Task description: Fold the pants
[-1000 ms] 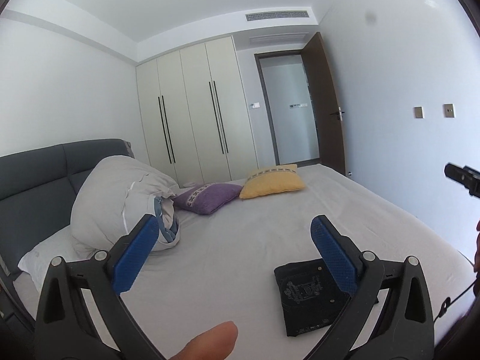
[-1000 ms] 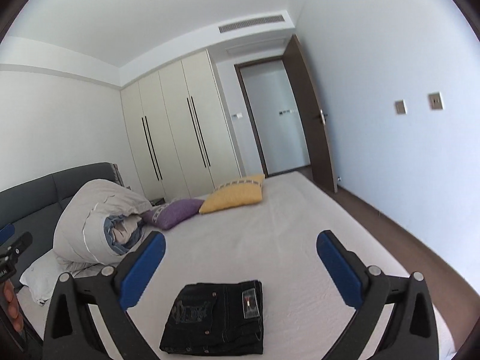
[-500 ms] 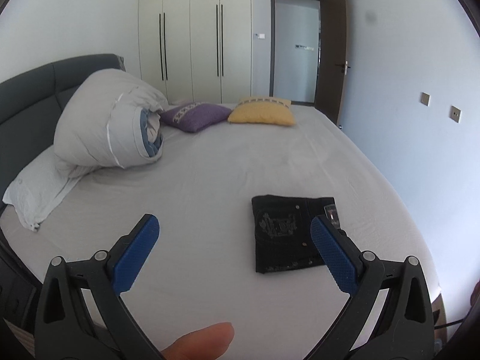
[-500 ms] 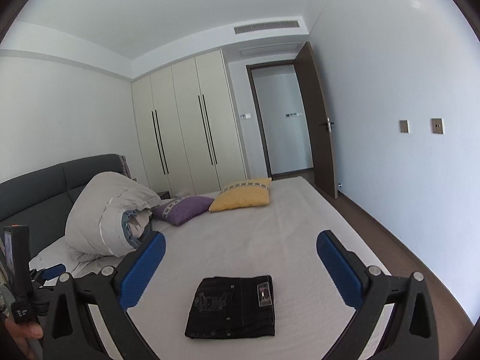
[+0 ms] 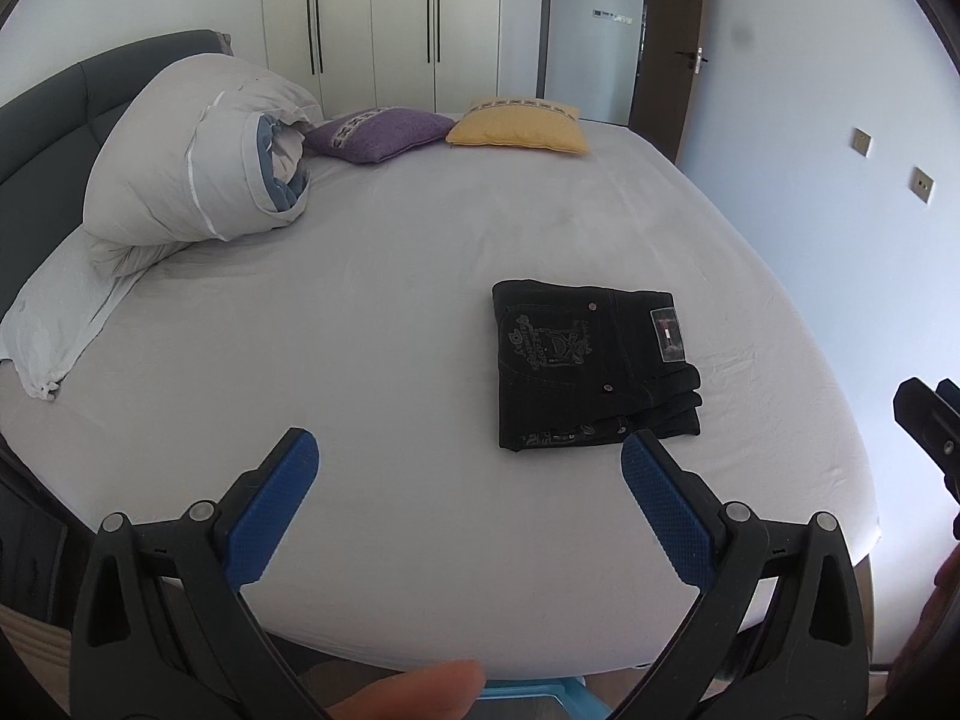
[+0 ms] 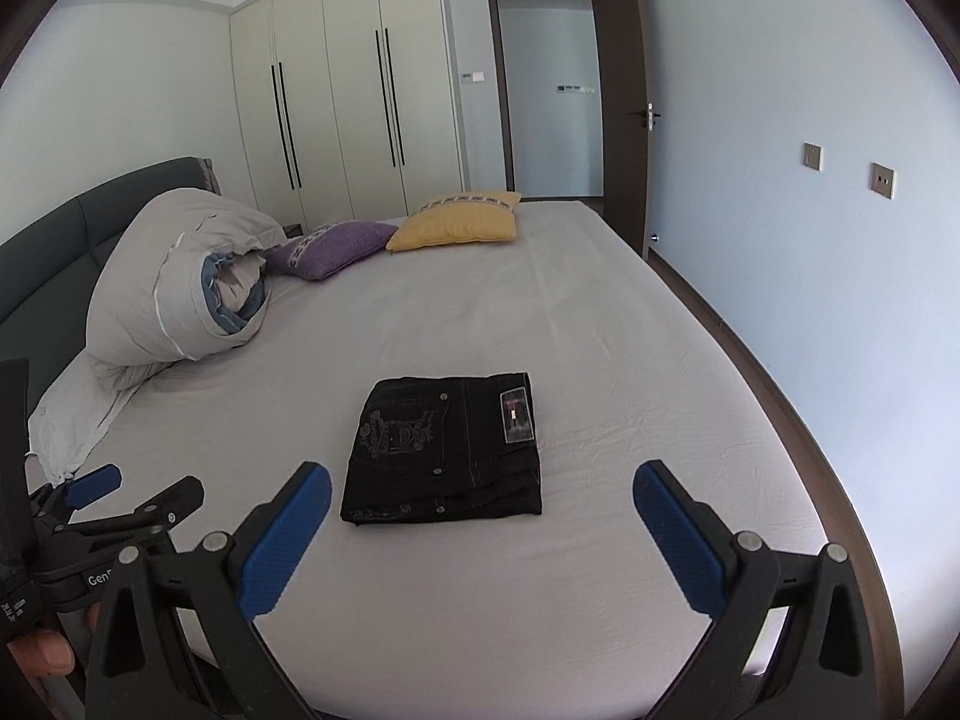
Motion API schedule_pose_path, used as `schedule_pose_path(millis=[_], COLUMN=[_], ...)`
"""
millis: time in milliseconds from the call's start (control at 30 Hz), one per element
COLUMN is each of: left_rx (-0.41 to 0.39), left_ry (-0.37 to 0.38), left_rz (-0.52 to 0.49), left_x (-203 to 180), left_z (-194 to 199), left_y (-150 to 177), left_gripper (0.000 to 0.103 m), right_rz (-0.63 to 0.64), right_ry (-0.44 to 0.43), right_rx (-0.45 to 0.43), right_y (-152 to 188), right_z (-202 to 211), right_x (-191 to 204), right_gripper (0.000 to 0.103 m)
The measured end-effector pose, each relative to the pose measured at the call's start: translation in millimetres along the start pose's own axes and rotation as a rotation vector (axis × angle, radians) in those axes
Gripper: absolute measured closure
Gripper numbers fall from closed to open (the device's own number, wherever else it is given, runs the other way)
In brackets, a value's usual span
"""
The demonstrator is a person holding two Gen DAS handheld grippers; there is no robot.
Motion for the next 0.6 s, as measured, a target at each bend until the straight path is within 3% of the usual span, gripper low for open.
schedule_pose_path(millis=[600], left_rx=[0.059], left_ry=[-0.001], left_rz=[0.008], left_x=[4.7], left_z=[-19.1], left_y=[12.2], left_gripper=[0.0], right_rz=[0.014], right_ry=[-0.034], right_rx=[0.078], right_y=[13.7], right_z=[-15.6], right_x=[16.1], right_gripper=[0.0])
Point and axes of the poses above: each gripper's, at about its wrist camera, not at the fingertips, and z roughly against the way its jaws point, x to its left, y to its underside, the point moved 8 cm from there along -z, roughly the way its jaws point, and after that the axes turned 4 degrees about y, right-handed, at the moved point
